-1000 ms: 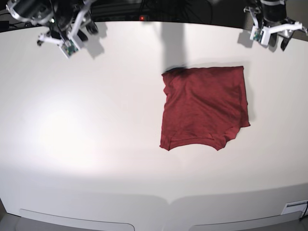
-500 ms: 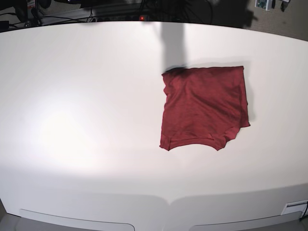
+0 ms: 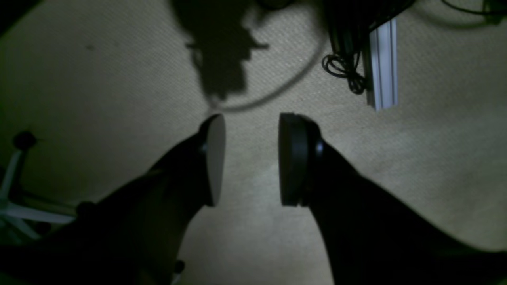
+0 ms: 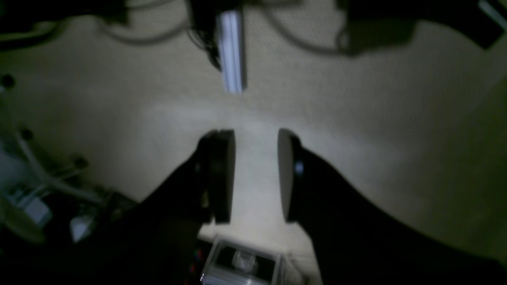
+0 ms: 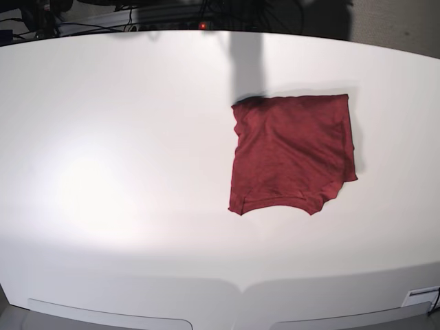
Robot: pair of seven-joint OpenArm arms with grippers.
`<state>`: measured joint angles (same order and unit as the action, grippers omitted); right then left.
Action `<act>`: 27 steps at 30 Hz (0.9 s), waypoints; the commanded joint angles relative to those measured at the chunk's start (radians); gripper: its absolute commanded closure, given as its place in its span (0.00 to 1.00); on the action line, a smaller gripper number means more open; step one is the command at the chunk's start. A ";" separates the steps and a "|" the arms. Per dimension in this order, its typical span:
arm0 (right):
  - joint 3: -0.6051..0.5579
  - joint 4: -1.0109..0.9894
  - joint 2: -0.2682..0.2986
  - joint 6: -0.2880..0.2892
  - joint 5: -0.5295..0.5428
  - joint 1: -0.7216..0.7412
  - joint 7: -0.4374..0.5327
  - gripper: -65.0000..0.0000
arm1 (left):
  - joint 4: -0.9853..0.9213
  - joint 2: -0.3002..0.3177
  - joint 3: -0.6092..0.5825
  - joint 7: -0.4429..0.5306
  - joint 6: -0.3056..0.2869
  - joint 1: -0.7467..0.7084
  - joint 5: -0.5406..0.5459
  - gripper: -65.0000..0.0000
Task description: Fold the T-shirt properly
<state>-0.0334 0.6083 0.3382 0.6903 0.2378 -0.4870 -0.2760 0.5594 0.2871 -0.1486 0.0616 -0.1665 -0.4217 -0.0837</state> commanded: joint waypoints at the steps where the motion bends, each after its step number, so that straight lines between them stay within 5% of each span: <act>1: -0.016 -0.054 0.008 0.004 -0.012 0.032 0.037 0.71 | -0.038 0.010 0.002 0.025 -0.004 0.017 0.000 0.67; 9: -0.053 -0.159 0.011 -0.047 -0.077 0.188 0.102 0.71 | -0.059 0.000 0.002 0.025 -0.013 0.048 0.156 0.67; 27: -0.053 -0.159 0.011 -0.106 -0.156 0.254 0.281 0.71 | -0.048 -0.054 0.004 0.044 -0.014 0.042 0.152 0.67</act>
<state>-0.0868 0.4465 0.3359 0.5793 0.0811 -0.2279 -0.0013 0.5087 0.2268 -0.1463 0.0982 -0.1799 -0.3679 0.0689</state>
